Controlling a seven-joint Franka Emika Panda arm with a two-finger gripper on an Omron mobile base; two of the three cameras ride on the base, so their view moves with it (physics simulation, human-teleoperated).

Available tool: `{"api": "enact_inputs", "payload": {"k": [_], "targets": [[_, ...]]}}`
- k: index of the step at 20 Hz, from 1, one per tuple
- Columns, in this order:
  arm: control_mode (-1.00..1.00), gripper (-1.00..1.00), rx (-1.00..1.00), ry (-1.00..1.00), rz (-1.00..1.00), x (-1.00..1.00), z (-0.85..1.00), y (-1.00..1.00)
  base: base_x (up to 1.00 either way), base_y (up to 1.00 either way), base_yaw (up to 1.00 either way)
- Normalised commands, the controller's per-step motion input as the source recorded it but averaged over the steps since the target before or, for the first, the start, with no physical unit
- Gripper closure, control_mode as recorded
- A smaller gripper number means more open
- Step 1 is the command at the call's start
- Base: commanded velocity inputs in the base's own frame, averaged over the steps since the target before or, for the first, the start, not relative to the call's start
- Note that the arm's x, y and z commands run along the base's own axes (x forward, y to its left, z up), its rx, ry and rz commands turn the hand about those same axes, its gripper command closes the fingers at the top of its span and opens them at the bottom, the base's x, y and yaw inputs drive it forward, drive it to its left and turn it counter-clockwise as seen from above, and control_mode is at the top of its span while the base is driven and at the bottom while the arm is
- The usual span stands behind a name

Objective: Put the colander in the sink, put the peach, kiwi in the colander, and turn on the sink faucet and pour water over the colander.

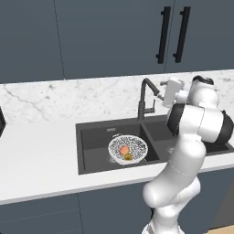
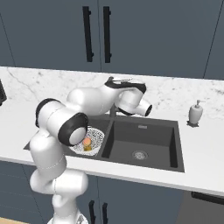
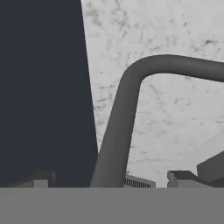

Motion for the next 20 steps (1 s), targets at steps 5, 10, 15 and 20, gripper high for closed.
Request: {"api": "enact_inputs", "payload": {"k": [5,10,15,20], "targets": [[-1.00,-1.00,0.00,-0.07,0.00,0.13,-0.02,0.30,0.00,0.00,0.00],[-1.00,-1.00,0.00,-0.12,0.00,0.10,0.00,0.32,0.00,0.00,0.00],[-1.00,-1.00,0.00,-0.15,0.00,0.10,0.00,0.36,0.00,0.00,0.00],[-1.00,-1.00,0.00,-0.11,0.00,0.24,0.00,0.42,0.00,0.00,0.00]]}}
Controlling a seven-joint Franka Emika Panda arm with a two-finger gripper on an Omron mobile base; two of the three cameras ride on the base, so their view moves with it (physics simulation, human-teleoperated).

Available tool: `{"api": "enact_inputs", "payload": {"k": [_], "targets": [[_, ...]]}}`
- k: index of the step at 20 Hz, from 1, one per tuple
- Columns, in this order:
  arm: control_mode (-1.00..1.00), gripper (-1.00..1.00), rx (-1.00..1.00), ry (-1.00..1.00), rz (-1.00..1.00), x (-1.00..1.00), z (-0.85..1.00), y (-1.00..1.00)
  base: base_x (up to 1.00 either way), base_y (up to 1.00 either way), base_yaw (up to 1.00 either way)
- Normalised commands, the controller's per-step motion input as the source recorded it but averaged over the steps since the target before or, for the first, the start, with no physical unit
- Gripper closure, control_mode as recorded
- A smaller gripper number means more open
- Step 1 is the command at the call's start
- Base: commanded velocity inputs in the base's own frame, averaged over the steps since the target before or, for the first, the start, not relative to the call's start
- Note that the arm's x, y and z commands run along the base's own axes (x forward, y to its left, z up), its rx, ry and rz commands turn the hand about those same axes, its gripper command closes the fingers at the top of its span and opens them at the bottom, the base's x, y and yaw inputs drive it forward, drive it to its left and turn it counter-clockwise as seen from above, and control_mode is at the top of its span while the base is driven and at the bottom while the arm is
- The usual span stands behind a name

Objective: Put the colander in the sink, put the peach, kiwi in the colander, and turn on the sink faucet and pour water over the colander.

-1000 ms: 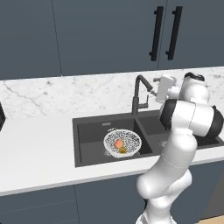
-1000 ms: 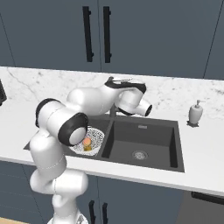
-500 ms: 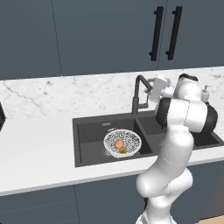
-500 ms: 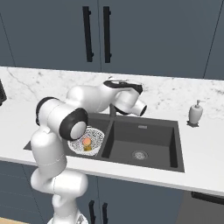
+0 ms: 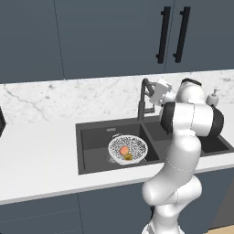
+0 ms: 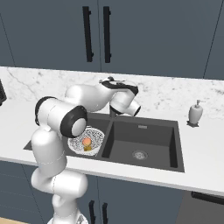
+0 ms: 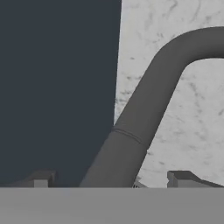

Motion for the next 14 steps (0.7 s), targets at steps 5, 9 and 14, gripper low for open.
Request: {"api": "enact_inputs", "payload": {"k": [5,9,14], "targets": [[-1.00,-1.00,0.00,-0.08,0.00,0.36,0.00,0.43,0.00,0.00,0.00],[-1.00,-1.00,0.00,-0.06,0.00,0.37,0.00,0.40,0.00,0.00,0.00],[-1.00,-1.00,0.00,-0.01,0.00,0.40,0.00,0.35,0.00,0.00,0.00]]}}
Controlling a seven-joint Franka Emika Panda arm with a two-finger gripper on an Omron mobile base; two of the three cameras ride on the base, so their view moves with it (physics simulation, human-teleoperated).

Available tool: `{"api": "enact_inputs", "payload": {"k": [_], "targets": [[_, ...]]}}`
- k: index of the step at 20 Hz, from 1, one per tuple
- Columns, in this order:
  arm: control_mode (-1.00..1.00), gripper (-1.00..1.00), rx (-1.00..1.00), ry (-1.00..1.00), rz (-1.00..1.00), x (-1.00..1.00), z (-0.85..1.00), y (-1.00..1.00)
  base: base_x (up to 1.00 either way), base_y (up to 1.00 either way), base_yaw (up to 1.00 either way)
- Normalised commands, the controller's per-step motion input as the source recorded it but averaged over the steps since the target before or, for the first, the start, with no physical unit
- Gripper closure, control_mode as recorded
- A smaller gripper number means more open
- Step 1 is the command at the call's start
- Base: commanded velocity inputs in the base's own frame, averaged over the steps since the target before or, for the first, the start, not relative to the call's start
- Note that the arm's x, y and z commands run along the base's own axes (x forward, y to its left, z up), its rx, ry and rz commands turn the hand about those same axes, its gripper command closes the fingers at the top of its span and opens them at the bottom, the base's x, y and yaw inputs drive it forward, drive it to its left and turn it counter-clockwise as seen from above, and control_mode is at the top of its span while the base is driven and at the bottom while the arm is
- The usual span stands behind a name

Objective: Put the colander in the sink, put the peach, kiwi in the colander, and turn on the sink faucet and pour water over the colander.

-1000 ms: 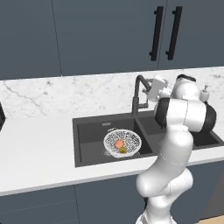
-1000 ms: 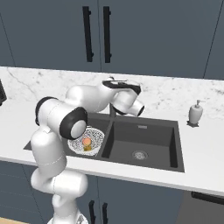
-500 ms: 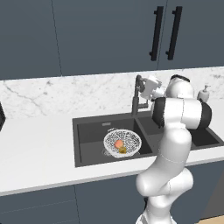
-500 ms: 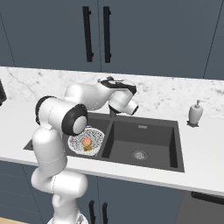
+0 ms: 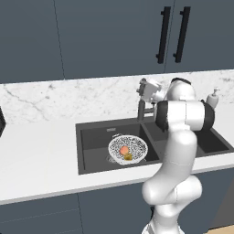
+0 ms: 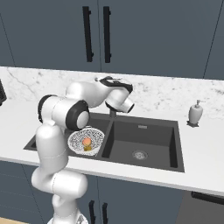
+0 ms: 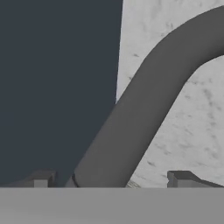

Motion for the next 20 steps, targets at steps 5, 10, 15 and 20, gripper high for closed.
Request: {"api": "enact_inputs", "payload": {"k": [5,10,15,20], "targets": [[-1.00,-1.00,0.00,0.00,-0.01,0.38,0.00,0.35,0.00,0.00,0.00],[-1.00,-1.00,0.00,-0.01,-0.04,0.37,0.00,0.36,0.00,0.00,0.00],[-1.00,-1.00,0.00,-0.02,-0.06,0.36,0.00,0.28,0.00,0.00,0.00],[-1.00,-1.00,0.00,-0.04,-0.08,0.33,0.00,0.20,0.00,0.00,0.00]]}}
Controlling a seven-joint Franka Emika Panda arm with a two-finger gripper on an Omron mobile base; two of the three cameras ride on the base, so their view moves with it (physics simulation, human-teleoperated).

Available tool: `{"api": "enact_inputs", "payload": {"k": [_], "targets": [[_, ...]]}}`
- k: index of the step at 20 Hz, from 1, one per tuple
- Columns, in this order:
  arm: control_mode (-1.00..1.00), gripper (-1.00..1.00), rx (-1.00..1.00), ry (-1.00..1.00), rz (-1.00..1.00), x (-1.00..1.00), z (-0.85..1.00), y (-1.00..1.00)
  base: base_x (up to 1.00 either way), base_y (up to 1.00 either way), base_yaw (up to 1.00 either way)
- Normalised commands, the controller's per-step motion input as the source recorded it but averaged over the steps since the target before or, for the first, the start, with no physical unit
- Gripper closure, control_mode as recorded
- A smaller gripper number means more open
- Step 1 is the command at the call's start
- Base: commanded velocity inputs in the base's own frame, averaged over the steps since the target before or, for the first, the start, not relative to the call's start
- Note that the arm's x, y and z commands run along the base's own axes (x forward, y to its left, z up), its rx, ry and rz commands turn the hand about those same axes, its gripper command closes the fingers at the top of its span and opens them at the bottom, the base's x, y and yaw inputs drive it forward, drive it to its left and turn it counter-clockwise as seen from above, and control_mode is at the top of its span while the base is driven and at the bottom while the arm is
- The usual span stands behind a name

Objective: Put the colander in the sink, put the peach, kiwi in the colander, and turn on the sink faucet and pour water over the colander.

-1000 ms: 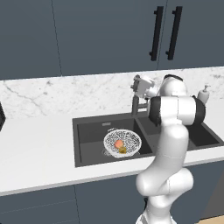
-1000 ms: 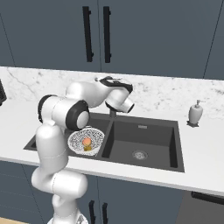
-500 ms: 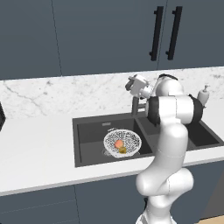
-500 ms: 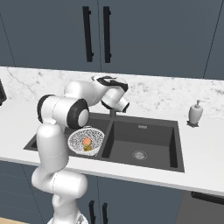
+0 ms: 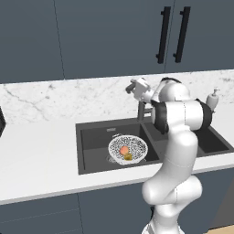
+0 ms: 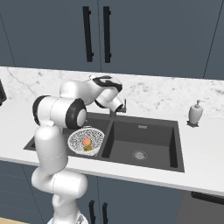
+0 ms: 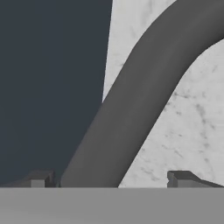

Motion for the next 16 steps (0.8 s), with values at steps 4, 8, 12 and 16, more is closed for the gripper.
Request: {"api": "enact_inputs", "payload": {"k": [4,8,12,16], "targets": [[-1.00,-1.00,0.00,-0.02,-0.12,0.20,0.00,0.00,0.00,0.00,0.00],[-1.00,-1.00,0.00,0.00,-0.14,0.33,0.00,0.00,0.00,0.00,0.00],[-1.00,-1.00,0.03,0.00,-0.16,0.14,0.11,-0.23,0.00,0.00,0.00],[-1.00,-1.00,0.12,0.00,-0.15,-0.06,0.28,-0.64,0.00,0.00,0.00]]}}
